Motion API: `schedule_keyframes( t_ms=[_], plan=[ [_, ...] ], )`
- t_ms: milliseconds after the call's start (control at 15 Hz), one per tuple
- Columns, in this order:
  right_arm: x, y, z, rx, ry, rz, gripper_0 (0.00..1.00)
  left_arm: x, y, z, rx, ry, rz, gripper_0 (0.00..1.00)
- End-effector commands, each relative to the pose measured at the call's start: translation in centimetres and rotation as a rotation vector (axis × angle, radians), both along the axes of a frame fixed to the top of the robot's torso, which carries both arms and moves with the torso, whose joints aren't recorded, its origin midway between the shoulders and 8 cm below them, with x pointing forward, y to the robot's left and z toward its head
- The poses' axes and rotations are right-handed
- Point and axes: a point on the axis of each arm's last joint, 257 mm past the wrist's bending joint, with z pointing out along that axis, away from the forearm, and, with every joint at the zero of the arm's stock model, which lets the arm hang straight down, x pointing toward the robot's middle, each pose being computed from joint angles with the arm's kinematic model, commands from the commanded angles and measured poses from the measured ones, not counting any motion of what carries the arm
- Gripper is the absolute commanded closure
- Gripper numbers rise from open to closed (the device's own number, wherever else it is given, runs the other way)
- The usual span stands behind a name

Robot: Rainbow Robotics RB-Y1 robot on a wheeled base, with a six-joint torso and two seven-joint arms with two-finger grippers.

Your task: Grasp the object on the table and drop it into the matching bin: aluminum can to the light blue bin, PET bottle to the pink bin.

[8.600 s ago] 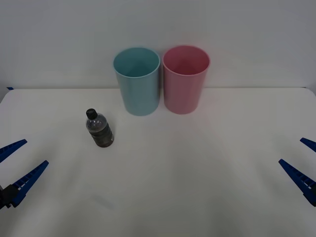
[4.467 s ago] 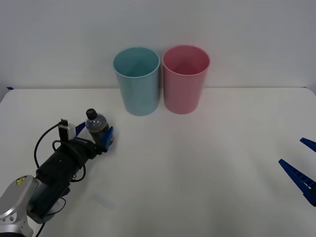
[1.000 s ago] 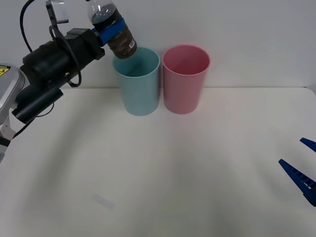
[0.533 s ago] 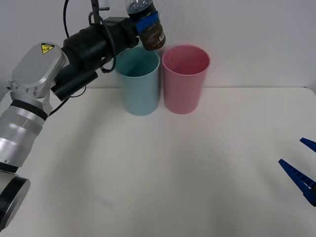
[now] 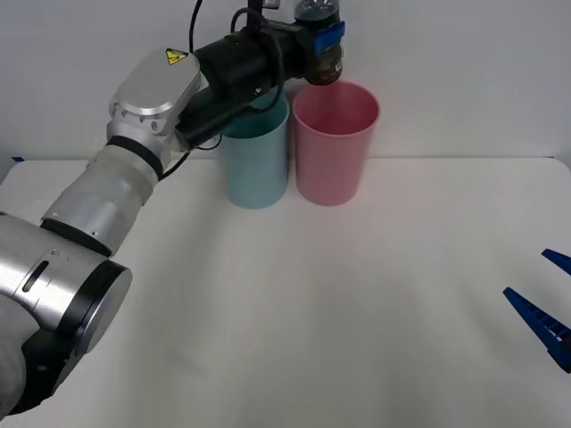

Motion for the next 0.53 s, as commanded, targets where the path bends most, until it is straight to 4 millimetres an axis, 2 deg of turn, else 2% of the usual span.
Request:
schedule_keyframes(
  t_ms=[67,267,533],
  plan=[
    [0.0,0.0,0.0,0.000,0.000,0.000,0.00,0.2,-2.8,-0.2,0.025,-0.003,0.015,0.97],
    [0.0,0.0,0.0,0.000,0.000,0.000,0.00,-0.4,-4.4,-0.7,0.046,-0.012,0.007,0.97],
    [0.0,0.0,0.0,0.000,0.000,0.000,0.00,-0.4,-4.5,-0.9,0.052,-0.013,0.006,0.92]
  ],
)
